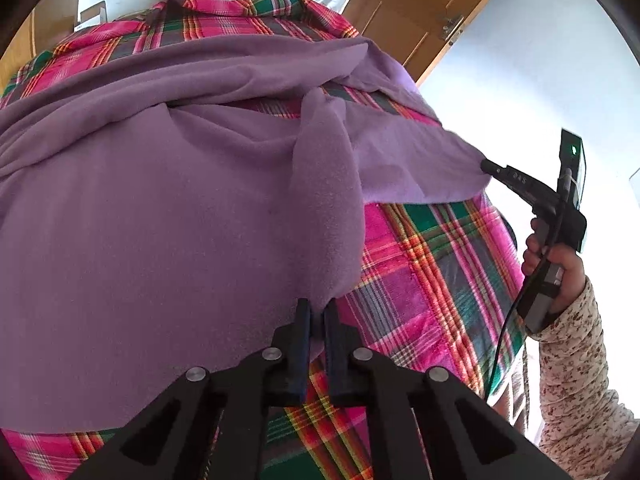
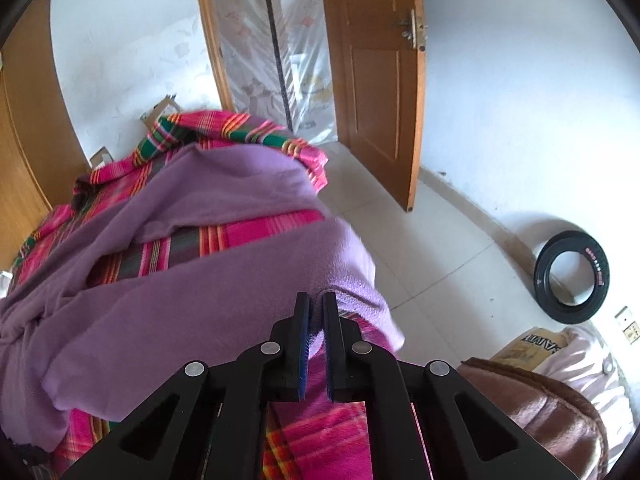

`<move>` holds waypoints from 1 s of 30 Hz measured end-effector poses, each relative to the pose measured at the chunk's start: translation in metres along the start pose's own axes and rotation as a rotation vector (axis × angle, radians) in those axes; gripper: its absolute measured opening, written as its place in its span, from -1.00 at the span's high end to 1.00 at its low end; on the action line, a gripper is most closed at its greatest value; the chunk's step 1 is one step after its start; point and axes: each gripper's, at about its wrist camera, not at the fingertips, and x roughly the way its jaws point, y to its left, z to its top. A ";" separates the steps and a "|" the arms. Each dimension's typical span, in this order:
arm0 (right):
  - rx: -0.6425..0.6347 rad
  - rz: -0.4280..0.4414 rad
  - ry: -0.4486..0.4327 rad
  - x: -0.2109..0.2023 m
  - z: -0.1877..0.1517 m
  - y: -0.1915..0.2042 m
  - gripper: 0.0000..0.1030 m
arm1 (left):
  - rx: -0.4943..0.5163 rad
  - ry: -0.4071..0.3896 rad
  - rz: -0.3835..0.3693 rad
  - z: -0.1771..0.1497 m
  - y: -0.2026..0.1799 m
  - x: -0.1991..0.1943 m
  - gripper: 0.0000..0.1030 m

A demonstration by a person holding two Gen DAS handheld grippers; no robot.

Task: Fold clothes

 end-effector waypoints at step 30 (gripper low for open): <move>0.078 -0.128 0.064 -0.015 -0.026 -0.064 0.61 | -0.046 -0.058 -0.109 -0.028 0.007 -0.030 0.95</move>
